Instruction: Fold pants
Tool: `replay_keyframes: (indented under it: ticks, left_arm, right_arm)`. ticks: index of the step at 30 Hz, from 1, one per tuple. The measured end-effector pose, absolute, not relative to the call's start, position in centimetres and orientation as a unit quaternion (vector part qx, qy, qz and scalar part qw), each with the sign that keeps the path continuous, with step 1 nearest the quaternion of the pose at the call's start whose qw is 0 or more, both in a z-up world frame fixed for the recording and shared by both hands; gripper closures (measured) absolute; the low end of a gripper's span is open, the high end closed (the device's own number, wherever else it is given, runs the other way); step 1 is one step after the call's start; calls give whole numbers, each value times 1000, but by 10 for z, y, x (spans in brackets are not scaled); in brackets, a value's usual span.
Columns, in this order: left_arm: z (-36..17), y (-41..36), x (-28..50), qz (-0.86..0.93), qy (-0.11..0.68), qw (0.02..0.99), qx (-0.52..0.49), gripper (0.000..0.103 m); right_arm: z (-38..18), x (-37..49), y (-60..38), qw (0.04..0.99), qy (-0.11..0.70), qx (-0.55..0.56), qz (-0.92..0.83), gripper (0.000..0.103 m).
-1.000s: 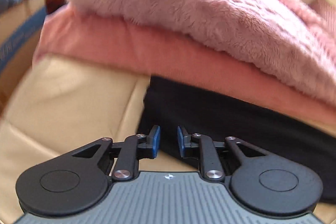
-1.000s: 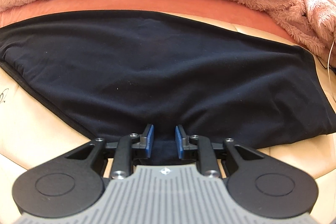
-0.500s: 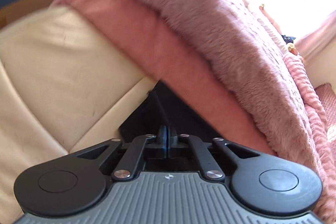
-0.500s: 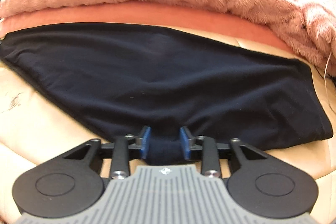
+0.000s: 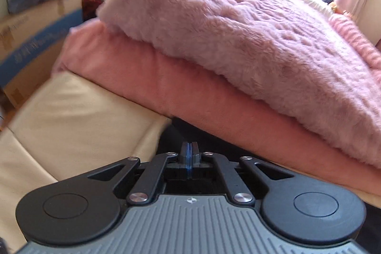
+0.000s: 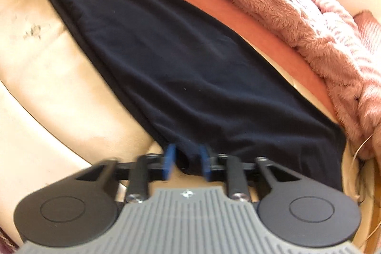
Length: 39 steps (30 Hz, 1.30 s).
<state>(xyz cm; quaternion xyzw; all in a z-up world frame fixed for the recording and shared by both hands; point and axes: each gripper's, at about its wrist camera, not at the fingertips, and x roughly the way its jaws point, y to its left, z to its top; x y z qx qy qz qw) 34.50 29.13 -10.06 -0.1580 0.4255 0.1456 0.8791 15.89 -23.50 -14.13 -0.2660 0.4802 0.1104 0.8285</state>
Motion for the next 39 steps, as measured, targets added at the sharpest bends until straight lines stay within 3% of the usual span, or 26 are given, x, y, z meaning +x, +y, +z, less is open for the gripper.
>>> replay_keyframes:
  ticks: [6, 11, 15, 20, 22, 23, 24, 31, 39]
  left_arm:
    - [-102, 298, 344, 153, 446, 874, -114, 103]
    - [-120, 322, 323, 114, 435, 865, -222, 103]
    - [-143, 334, 318, 120, 435, 842, -296, 89]
    - [-170, 335, 318, 132, 436, 821, -343, 81]
    - [-172, 336, 318, 135, 427, 823, -349, 83]
    - [-170, 336, 319, 135, 425, 824, -349, 101]
    - [-166, 335, 320, 140, 424, 827, -340, 103]
    - [-113, 323, 318, 133, 396, 866, -275, 103]
    - [-146, 322, 320, 152, 459, 846, -225, 103]
  right_arm:
    - [-133, 168, -261, 838, 507, -176, 98, 103]
    - [-146, 170, -255, 834, 513, -179, 97, 103]
    - [-146, 172, -255, 833, 516, -174, 96, 103]
    - [-147, 173, -254, 831, 519, -176, 96, 103]
    - [-148, 175, -255, 832, 519, -172, 95, 103]
    - [-148, 175, -255, 833, 518, -171, 94, 103]
    - [-147, 174, -255, 835, 515, -171, 93, 103]
    - [-122, 170, -267, 855, 492, -144, 77, 103]
    - [-143, 166, -268, 838, 521, -139, 87, 103]
